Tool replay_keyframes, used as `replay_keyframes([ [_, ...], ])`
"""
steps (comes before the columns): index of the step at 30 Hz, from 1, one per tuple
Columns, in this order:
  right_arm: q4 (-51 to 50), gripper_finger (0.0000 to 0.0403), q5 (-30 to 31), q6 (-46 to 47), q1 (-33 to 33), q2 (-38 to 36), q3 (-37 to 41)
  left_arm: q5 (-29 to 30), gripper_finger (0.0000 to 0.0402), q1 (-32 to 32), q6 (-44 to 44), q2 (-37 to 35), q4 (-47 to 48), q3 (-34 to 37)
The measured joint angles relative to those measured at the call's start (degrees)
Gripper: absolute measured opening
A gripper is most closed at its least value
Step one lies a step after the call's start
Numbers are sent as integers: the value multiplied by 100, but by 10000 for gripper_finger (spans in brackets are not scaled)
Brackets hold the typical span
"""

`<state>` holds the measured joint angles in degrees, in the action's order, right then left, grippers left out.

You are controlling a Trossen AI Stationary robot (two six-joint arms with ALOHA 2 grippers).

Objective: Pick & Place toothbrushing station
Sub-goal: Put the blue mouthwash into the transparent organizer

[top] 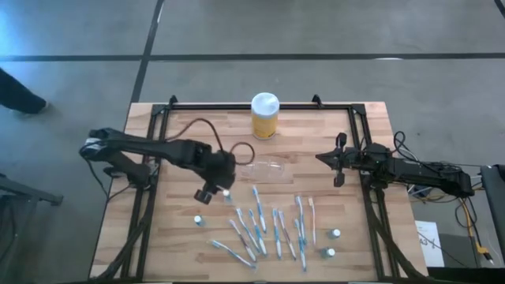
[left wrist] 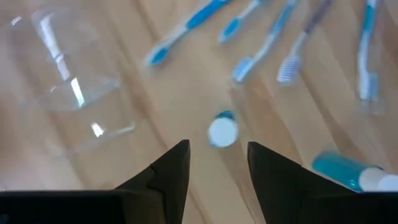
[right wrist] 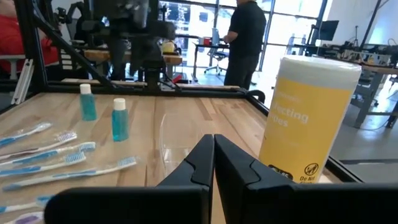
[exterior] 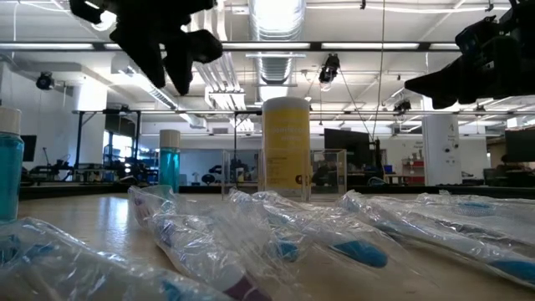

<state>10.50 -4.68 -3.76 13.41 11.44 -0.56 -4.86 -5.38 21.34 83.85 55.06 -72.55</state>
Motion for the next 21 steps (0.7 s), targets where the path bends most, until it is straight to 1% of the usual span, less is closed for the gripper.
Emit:
replay_keyframes([
  [6, -51, 8, 4, 12, 0, 7, 0, 235, 165, -301, 431, 408, 1, -146],
  [21, -223, 8, 10, 229, 0, 40, 0, 347, 165, -305, 893, 1061, 107, -195],
])
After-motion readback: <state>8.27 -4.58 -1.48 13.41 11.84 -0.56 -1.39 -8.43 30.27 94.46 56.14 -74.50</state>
